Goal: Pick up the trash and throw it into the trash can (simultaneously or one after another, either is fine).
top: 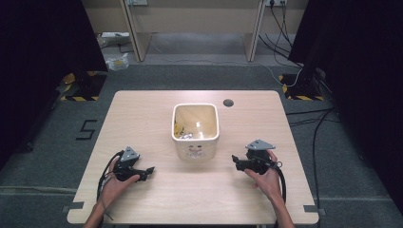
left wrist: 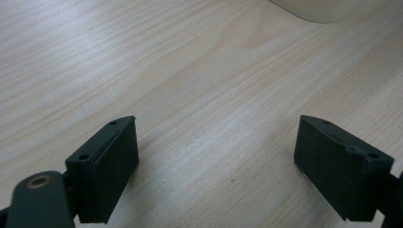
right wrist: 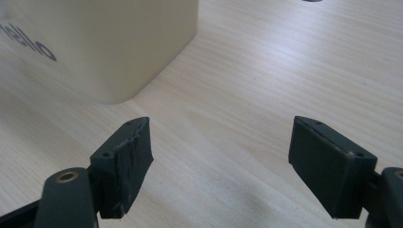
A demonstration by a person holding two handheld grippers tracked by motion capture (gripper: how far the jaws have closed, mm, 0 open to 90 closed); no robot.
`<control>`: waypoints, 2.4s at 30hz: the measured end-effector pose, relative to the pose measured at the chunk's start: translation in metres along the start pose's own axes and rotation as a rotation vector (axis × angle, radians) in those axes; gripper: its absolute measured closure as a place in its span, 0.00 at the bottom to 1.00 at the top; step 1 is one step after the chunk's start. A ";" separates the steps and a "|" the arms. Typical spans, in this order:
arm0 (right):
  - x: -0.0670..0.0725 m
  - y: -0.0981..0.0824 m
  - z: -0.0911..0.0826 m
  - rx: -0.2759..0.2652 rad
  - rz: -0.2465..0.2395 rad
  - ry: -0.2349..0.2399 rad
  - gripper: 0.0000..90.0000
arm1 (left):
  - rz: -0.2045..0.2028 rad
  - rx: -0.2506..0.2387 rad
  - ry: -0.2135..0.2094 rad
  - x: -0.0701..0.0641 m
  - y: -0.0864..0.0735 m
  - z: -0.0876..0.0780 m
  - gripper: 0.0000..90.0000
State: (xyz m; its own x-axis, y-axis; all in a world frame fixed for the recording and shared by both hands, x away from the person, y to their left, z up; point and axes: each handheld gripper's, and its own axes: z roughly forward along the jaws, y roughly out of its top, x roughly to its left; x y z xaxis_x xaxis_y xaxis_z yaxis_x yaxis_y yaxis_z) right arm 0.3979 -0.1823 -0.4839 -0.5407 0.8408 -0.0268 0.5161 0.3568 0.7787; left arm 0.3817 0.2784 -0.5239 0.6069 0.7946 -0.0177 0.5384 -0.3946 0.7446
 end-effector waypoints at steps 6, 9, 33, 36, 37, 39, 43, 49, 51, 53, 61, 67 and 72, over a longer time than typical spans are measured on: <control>0.003 -0.004 0.000 0.008 0.000 0.003 0.25 | 0.000 0.000 0.000 0.000 0.000 0.000 0.15; 0.004 -0.008 -0.001 0.013 0.000 0.004 0.25 | 0.000 0.000 0.000 0.000 0.000 0.000 0.15; 0.020 -0.032 -0.006 0.086 -0.006 -0.007 0.20 | 0.000 0.000 0.000 0.000 0.000 0.000 0.15; 0.020 -0.037 -0.007 0.093 -0.009 -0.008 0.20 | 0.000 0.000 0.000 0.000 0.000 0.000 0.15; 0.020 -0.039 -0.008 0.092 -0.006 -0.009 0.20 | 0.000 0.000 0.000 0.000 0.000 0.000 0.15; 0.020 -0.042 -0.009 0.089 -0.003 -0.007 0.20 | 0.000 0.000 0.000 0.000 0.000 0.000 0.15; 0.020 -0.048 -0.012 0.093 0.012 -0.009 0.20 | 0.000 0.000 0.000 0.000 0.000 0.000 0.15; 0.023 -0.052 -0.017 0.087 0.013 -0.008 0.20 | 0.000 0.000 0.000 0.000 0.000 0.000 0.15; 0.024 -0.054 -0.017 0.088 0.013 -0.005 0.20 | 0.000 0.000 0.000 0.000 0.000 0.000 0.15; 0.025 -0.056 -0.018 0.081 0.021 0.000 0.19 | 0.000 0.000 0.000 0.000 0.000 0.000 0.15; 0.026 -0.057 -0.020 0.086 0.028 -0.005 0.17 | 0.000 0.000 0.000 0.000 0.000 0.000 0.15; 0.026 -0.057 -0.019 0.089 0.029 -0.004 0.17 | 0.000 0.000 0.000 0.000 0.000 0.000 0.15; 0.026 -0.057 -0.019 0.089 0.029 -0.004 0.17 | 0.000 0.000 0.000 0.000 0.000 0.000 0.15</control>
State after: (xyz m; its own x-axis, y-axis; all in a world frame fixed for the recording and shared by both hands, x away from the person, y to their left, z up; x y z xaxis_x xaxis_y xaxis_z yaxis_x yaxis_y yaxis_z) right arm 0.3412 -0.1886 -0.5170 -0.5218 0.8530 -0.0075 0.5889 0.3665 0.7203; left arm 0.3817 0.2783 -0.5239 0.6069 0.7946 -0.0175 0.5383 -0.3948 0.7445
